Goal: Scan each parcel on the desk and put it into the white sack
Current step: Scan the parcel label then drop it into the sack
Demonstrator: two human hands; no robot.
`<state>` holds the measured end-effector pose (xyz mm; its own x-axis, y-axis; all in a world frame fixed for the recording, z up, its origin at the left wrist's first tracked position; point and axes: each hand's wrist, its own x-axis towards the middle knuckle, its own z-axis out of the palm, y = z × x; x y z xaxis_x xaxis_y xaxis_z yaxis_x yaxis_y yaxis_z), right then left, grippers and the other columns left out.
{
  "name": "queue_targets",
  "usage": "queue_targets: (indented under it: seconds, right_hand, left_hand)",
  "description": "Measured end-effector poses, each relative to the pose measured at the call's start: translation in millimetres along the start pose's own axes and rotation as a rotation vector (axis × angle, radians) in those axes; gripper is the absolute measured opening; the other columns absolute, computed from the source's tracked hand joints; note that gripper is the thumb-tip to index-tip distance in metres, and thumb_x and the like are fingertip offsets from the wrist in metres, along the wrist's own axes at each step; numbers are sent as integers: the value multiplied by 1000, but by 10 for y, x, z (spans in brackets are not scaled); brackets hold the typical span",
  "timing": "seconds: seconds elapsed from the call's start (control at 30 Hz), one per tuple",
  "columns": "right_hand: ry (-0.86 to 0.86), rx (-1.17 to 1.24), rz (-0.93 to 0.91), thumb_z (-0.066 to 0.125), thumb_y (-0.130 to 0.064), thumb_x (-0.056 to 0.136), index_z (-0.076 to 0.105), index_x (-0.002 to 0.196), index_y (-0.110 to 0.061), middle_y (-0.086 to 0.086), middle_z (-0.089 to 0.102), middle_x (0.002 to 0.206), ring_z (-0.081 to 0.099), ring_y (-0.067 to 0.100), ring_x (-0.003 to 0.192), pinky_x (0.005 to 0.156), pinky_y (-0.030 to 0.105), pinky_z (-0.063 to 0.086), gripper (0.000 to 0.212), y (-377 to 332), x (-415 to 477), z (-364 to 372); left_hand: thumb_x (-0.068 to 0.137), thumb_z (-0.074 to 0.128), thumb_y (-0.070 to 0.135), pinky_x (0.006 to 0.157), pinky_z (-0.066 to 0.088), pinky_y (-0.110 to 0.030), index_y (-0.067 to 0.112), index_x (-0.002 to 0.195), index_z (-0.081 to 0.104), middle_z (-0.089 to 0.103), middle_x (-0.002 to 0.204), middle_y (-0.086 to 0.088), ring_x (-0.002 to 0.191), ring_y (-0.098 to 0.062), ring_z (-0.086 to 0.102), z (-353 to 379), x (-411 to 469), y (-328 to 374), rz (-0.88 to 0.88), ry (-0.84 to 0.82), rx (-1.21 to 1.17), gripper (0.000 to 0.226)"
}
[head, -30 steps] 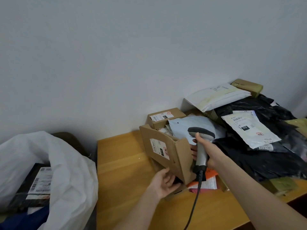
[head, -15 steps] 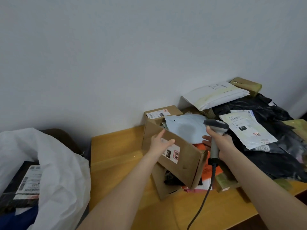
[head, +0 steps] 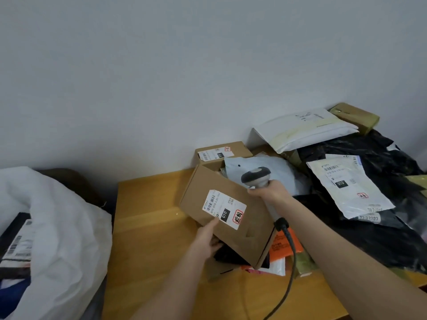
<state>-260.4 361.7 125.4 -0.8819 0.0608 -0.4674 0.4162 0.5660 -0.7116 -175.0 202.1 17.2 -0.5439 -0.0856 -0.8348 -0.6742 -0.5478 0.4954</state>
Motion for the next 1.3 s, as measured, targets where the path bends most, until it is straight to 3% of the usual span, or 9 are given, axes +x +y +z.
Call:
queue_targets:
  seconds: [0.13,0.3,0.4,0.5,0.57,0.63,0.87,1.3]
  right_hand:
    - [-34,64,79,77,-27,79,58,118,-2,16,63,114,60,30,108,96,43,49,51,80,108,8]
    - [-75,258,111,79,-23,78,58,115,-1,15,64,107,61,32,104,91,47,53,48,12,5,223]
    - [-49,354,103,75,-22,83,56,105,-4,8,58,87,57,28,95,75,42,55,35,-81,-152,412]
    - [31,404,39,72,-27,85,58,103,-7,11,63,91,61,28,94,89,45,54,30,-169,-373,589]
    - [-33,477,-29,69,-23,88,62,97,-7,13,69,89,67,26,83,80,39,57,20,-249,-590,717]
    - [-130,525,-76,68,-18,89,65,92,-4,12,70,74,66,21,64,65,32,56,15,-311,-836,880]
    - [-153,483,-127,67,-11,87,66,88,-3,7,68,59,61,17,51,58,29,55,8,-400,-1460,1433]
    - [-93,447,-117,64,-9,86,64,75,-3,5,61,53,54,15,43,52,27,50,12,-456,-1789,1672]
  left_hand:
    - [88,66,26,68,50,-31,12,109,58,65,97,-7,87,-20,60,-75,19,-25,14,89,-85,27]
    - [85,71,23,65,52,-33,7,111,63,71,99,-7,89,-22,66,-531,-99,303,173,126,24,32]
    - [86,70,17,76,55,-38,4,119,57,69,101,-6,85,-20,67,-773,-246,639,321,141,130,38]
    - [87,68,14,77,53,-38,0,128,51,65,113,-11,90,-24,65,-1010,-470,953,484,237,253,47]
    - [87,69,16,74,54,-36,0,133,49,62,122,-13,96,-26,62,-1183,-575,1120,580,335,379,52]
    - [85,71,19,79,56,-39,1,133,51,61,124,-13,98,-27,62,-1340,-646,1234,637,394,490,55]
    - [85,69,28,90,54,-43,4,134,51,61,126,-10,106,-28,62,-1647,-787,1266,669,462,707,57]
    - [87,66,34,94,52,-44,8,133,53,61,127,-6,109,-26,62,-1811,-802,1250,675,460,759,54]
